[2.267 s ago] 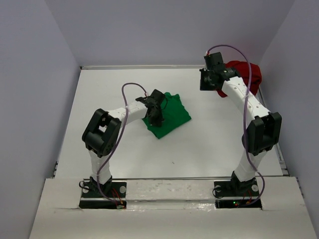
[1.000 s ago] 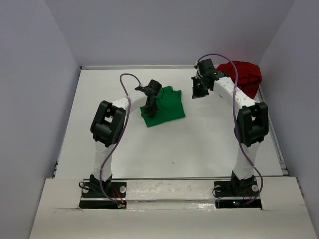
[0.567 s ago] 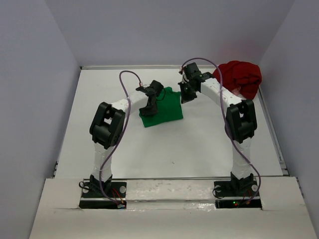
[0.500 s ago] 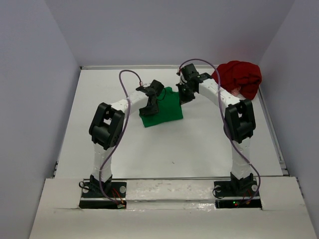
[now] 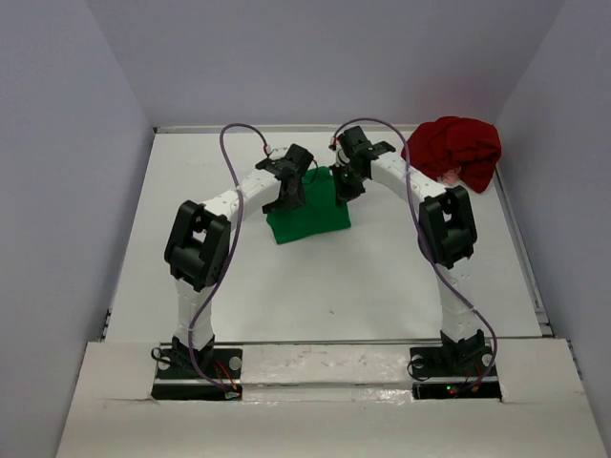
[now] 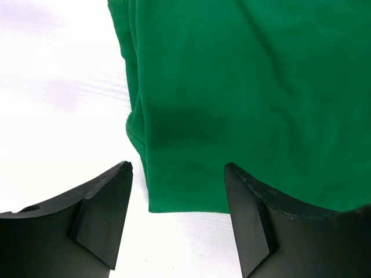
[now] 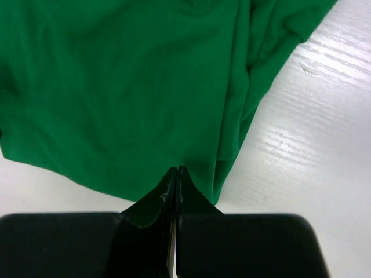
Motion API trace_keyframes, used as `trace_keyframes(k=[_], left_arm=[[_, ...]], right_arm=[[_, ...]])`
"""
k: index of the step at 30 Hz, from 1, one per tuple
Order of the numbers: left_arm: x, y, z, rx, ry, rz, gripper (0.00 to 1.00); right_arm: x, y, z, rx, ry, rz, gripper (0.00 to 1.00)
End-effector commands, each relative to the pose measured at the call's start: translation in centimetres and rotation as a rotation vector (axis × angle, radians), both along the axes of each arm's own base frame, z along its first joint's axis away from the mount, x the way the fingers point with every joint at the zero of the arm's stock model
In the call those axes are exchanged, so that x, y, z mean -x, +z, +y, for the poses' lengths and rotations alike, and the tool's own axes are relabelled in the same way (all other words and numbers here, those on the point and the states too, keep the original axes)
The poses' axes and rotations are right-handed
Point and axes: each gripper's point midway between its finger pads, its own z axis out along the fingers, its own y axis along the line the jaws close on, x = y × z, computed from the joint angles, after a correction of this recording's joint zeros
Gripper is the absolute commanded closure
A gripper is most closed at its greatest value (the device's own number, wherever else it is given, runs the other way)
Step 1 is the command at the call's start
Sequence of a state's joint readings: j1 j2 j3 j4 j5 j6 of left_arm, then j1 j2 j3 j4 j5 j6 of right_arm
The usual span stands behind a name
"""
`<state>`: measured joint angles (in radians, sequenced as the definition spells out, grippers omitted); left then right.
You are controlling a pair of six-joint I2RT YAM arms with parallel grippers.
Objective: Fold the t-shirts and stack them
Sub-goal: Fold the tshirt
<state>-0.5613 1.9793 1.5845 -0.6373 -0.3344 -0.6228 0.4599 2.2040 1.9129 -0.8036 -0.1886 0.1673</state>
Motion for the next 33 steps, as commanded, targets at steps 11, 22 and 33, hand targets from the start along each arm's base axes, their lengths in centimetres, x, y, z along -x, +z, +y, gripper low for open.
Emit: trace_keyframes(k=[11, 22, 33], left_arm=[[-3.3, 6.2, 2.2, 0.029, 0.058, -0.118, 0.26], [-3.9, 2.4, 5.9, 0.011, 0.13, -0.017, 0.26], [-3.2, 2.2, 7.8, 0.047, 0.144, -0.007, 0.27]], right_arm=[[-0.6, -2.1, 0.2, 0.039, -0.003, 0.006, 1.0], [3.1, -2.5, 0.2, 0.055, -0.02, 0.02, 1.0], [6.5, -3.2, 1.5, 0.066, 0.003, 0.034, 1.0]])
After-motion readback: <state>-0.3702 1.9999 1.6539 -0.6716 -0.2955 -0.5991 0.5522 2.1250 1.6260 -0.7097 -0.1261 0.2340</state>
